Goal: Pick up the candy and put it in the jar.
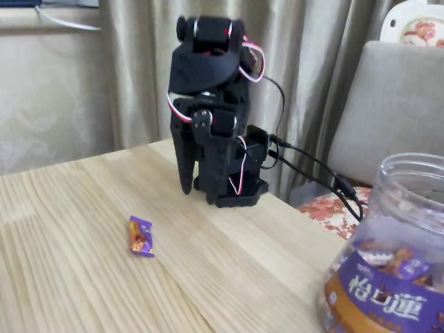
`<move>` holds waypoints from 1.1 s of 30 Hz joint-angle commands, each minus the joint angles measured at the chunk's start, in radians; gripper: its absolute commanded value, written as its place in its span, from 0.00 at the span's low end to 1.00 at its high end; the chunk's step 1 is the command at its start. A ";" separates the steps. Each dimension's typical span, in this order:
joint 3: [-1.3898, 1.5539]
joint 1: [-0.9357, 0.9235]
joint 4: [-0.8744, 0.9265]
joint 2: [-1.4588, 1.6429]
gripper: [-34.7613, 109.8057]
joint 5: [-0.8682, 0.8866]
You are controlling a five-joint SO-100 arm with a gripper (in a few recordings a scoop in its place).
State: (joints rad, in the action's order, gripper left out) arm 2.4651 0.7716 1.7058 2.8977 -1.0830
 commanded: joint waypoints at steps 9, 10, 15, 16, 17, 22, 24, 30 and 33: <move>0.121 -0.181 -0.233 -0.121 0.53 -0.209; 0.126 -0.219 -0.285 -0.156 0.53 -0.209; -0.054 -0.360 -0.377 -0.476 0.53 -0.110; -0.103 -0.379 -0.388 -0.543 0.53 -0.071; -0.147 -0.396 -0.407 -0.600 0.53 -0.017; -0.437 -0.463 -0.434 -0.830 0.53 0.270; -0.555 -0.480 -0.394 -0.887 0.52 0.367; -0.640 -0.551 -0.373 -0.870 0.52 0.522; -0.635 -0.615 -0.348 -0.847 0.52 0.545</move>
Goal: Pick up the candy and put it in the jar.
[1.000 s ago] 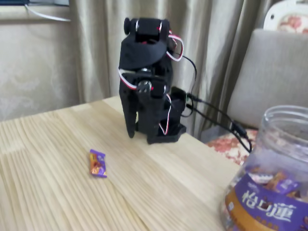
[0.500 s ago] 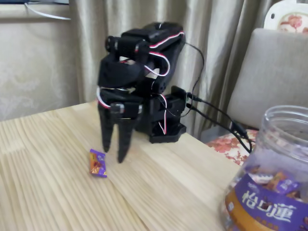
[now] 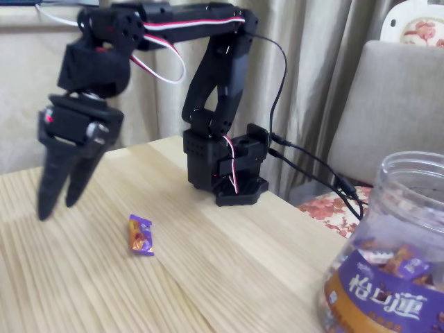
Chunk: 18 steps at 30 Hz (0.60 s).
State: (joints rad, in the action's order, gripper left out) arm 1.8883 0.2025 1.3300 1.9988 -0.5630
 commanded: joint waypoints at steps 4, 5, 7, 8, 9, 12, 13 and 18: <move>-0.106 -0.092 0.104 0.038 0.51 0.106; -0.110 -0.100 0.121 0.028 0.51 0.135; -0.107 -0.106 0.156 0.009 0.51 0.186; -0.095 -0.109 0.164 0.012 0.51 0.213; -0.080 -0.112 0.164 0.028 0.51 0.252; -0.048 -0.083 0.198 0.083 0.49 0.354; -0.038 -0.069 0.206 0.110 0.49 0.391; 0.038 -0.040 0.213 0.311 0.53 0.549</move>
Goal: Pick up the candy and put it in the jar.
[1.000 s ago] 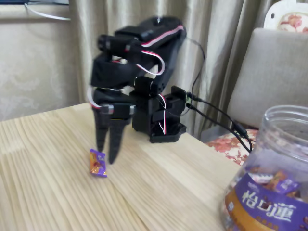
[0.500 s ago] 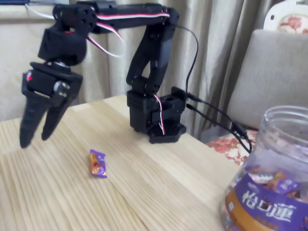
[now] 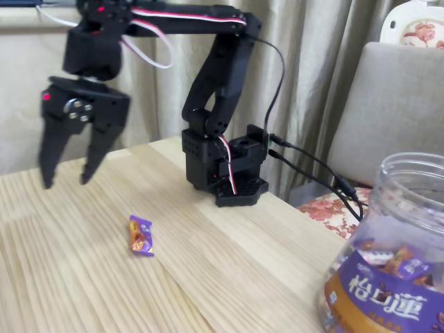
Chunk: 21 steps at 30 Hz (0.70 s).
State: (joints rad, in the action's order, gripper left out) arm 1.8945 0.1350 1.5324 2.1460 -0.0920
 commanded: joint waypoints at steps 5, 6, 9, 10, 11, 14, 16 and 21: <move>0.058 0.002 0.040 0.201 0.55 0.198; 0.044 -0.021 0.049 0.183 0.55 0.236; 0.009 -0.072 0.083 0.150 0.55 0.328; 0.020 -0.071 0.077 0.161 0.56 0.339; 0.029 -0.060 0.074 0.175 0.56 0.345; 0.052 -0.023 0.101 0.218 0.56 0.370; 0.075 -0.021 0.104 0.265 0.57 0.388; 0.126 0.040 0.133 0.347 0.58 0.423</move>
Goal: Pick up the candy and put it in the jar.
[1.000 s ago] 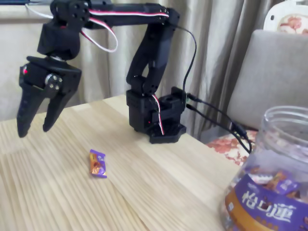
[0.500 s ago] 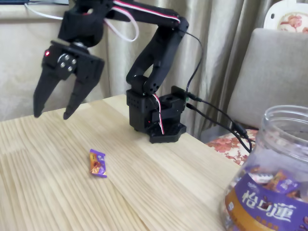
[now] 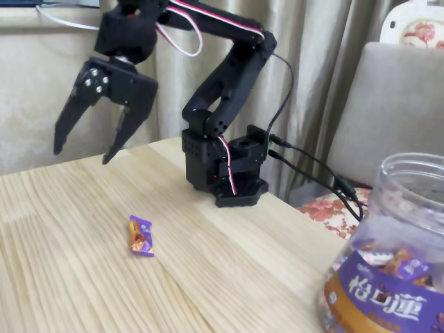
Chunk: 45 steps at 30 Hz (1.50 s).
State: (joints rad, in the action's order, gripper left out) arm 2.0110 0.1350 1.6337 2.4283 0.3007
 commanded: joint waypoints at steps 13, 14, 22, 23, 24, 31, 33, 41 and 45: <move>-0.060 0.100 0.067 0.009 0.58 0.318; -0.060 0.110 0.069 -0.002 0.61 0.344; -0.198 0.107 -0.006 -0.190 0.44 0.287; -0.253 0.112 0.031 -0.235 0.43 0.290; -0.314 0.124 0.075 -0.282 0.43 0.299; -0.281 0.161 0.057 -0.204 0.44 0.305; -0.238 0.170 0.057 -0.126 0.46 0.359; -0.210 0.175 0.143 -0.138 0.47 0.331; -0.420 0.195 0.313 -0.225 0.47 0.437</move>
State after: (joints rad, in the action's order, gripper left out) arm 1.7733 0.3114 1.8116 2.2335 0.6750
